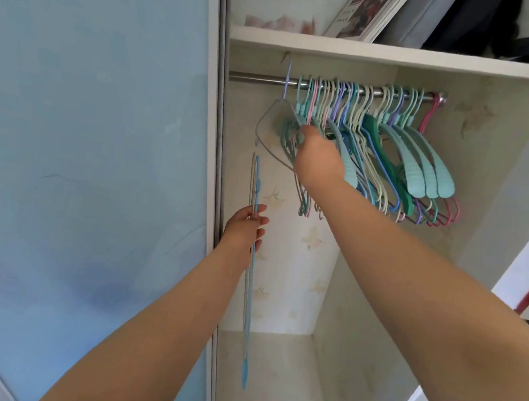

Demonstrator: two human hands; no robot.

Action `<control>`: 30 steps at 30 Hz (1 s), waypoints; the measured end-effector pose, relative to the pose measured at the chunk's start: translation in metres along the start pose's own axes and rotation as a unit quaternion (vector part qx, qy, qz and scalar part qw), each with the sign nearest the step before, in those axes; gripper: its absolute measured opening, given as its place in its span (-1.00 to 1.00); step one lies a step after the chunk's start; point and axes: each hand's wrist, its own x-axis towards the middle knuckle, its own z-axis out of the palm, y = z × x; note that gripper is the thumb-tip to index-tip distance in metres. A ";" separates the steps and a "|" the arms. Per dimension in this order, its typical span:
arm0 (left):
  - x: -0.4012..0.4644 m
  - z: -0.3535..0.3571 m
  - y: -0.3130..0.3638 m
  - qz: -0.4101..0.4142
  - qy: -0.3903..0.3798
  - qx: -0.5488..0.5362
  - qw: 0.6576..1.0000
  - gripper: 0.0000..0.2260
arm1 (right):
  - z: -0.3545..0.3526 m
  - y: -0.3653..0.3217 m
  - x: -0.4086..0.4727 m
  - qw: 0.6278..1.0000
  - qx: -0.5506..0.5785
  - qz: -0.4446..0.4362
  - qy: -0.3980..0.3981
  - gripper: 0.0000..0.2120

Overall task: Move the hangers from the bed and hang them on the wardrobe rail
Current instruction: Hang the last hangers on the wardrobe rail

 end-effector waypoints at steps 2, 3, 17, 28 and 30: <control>-0.001 0.002 0.004 0.005 -0.014 0.005 1.000 -0.72 | 0.001 -0.001 0.010 0.999 -0.038 0.000 -0.028 -0.52; -0.001 0.003 0.005 0.007 -0.020 0.007 1.000 -0.73 | 0.001 -0.001 0.013 0.997 -0.054 0.003 -0.046 -0.53; -0.006 -0.012 -0.002 0.097 0.009 0.038 0.995 -0.71 | 0.026 0.056 -0.061 0.985 -0.032 -0.077 0.153 -0.60; -0.010 0.004 -0.031 0.023 0.055 -0.068 0.996 -0.73 | 0.126 0.118 -0.227 0.700 0.430 0.369 -0.434 -0.27; -0.009 0.002 -0.038 0.001 0.066 -0.092 0.994 -0.73 | 0.127 0.128 -0.243 0.585 0.534 0.412 -0.450 -0.43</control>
